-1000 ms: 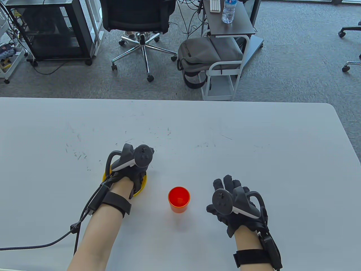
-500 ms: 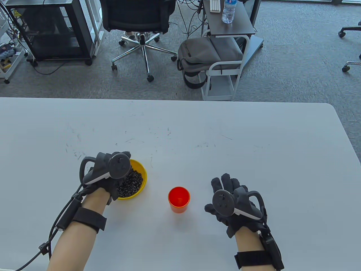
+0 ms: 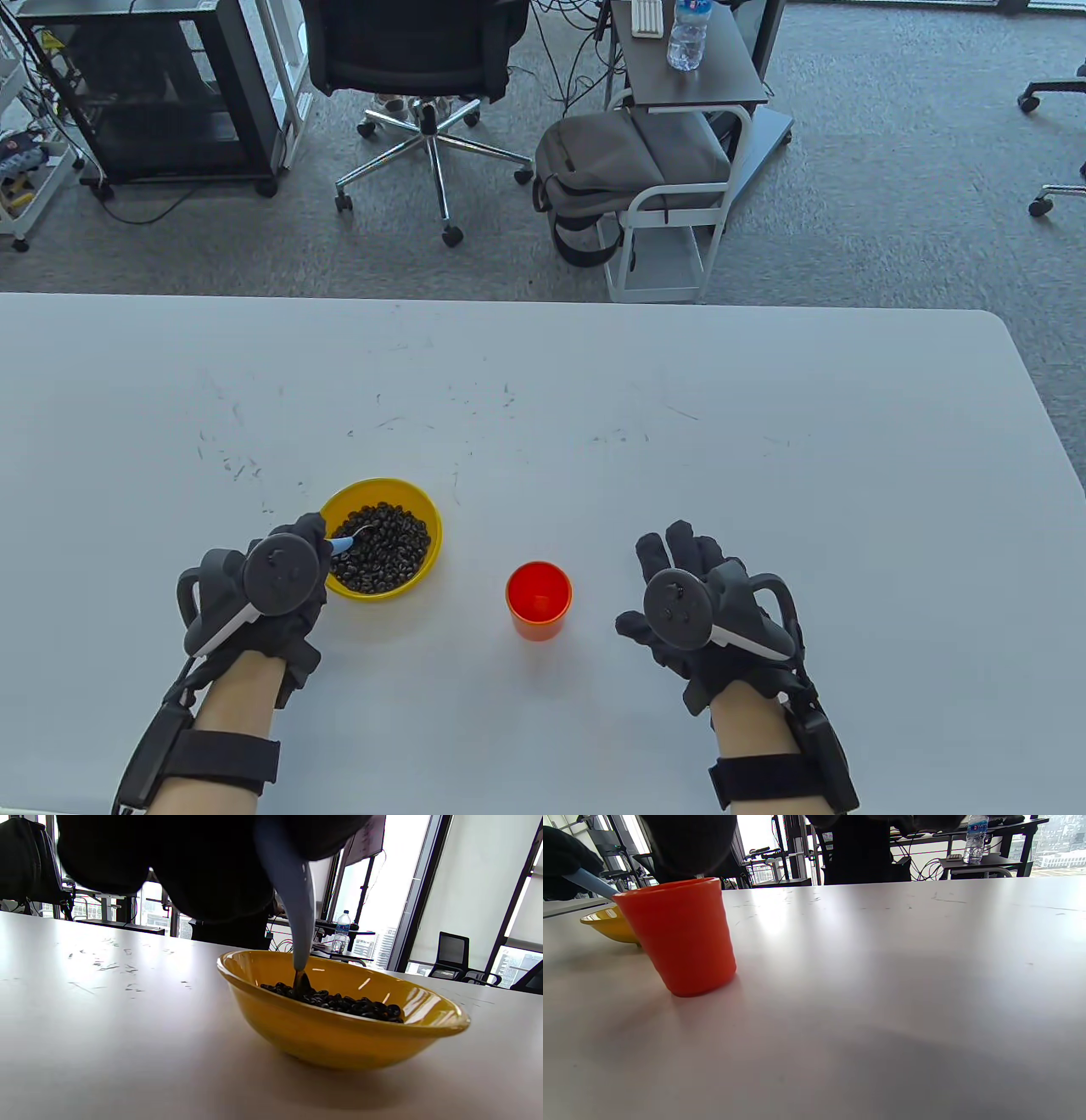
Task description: Scoop coffee beans into a cup using a baby spoon
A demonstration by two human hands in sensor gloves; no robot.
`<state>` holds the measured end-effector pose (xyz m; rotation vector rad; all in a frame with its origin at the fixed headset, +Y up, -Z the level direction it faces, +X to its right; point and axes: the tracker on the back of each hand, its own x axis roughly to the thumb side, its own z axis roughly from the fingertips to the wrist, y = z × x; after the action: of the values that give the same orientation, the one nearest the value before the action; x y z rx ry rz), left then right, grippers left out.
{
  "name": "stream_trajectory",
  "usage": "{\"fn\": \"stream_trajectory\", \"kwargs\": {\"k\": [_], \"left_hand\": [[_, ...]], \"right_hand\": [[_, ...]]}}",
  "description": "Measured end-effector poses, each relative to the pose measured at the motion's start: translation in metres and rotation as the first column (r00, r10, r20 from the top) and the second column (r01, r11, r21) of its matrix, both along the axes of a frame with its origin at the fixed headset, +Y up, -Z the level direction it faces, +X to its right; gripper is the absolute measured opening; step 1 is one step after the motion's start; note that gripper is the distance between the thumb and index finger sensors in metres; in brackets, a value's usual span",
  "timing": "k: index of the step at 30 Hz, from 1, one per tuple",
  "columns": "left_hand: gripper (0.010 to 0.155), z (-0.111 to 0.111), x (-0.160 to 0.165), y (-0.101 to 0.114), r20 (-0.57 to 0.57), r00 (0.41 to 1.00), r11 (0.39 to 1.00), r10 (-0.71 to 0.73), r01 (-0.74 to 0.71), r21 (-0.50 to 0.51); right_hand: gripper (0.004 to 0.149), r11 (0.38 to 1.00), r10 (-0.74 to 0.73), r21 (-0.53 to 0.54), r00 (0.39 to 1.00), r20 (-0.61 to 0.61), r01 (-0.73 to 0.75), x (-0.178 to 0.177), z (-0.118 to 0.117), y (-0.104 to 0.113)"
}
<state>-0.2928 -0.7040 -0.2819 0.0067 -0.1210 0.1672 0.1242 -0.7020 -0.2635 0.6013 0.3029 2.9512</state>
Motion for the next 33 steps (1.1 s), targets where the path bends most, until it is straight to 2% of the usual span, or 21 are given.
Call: {"fn": "stream_trajectory", "kwargs": {"k": [2, 3, 6, 11, 14, 20, 29, 33], "left_hand": [[0.047, -0.001, -0.010, 0.000, -0.030, 0.996, 0.995, 0.080, -0.082, -0.049], [0.047, 0.000, -0.013, 0.000, -0.051, 0.990, 0.990, 0.132, -0.135, -0.043], [0.047, 0.000, -0.024, -0.014, -0.107, 0.954, 0.952, 0.281, -0.291, -0.094], [0.047, -0.004, -0.038, -0.030, -0.202, 0.864, 0.858, 0.461, -0.492, -0.147], [0.046, -0.005, -0.044, -0.036, -0.248, 0.824, 0.818, 0.509, -0.553, -0.157], [0.045, -0.004, -0.054, -0.047, -0.341, 0.705, 0.696, 0.622, -0.697, -0.171], [0.045, -0.004, -0.061, -0.057, -0.412, 0.593, 0.584, 0.692, -0.795, -0.164], [0.045, -0.003, -0.062, -0.056, -0.409, 0.584, 0.580, 0.701, -0.801, -0.149]], "right_hand": [[0.086, 1.000, 0.004, -0.008, 1.000, -0.002, -0.004, 0.000, 0.000, -0.001], [0.086, 1.000, 0.006, -0.010, 1.000, -0.002, -0.006, -0.001, 0.000, -0.001], [0.086, 1.000, -0.001, -0.012, 1.000, -0.006, 0.001, -0.002, -0.001, 0.000], [0.086, 0.999, 0.023, -0.027, 1.000, -0.013, -0.023, -0.006, -0.002, -0.004], [0.086, 0.999, 0.022, -0.029, 1.000, -0.011, -0.022, -0.006, -0.001, -0.004], [0.086, 0.999, 0.021, -0.036, 1.000, -0.014, -0.022, -0.006, -0.002, -0.004], [0.086, 0.999, 0.006, -0.050, 1.000, -0.008, -0.006, -0.004, -0.003, -0.003], [0.085, 0.999, -0.003, -0.051, 1.000, -0.005, 0.002, -0.003, -0.003, -0.003]]}}
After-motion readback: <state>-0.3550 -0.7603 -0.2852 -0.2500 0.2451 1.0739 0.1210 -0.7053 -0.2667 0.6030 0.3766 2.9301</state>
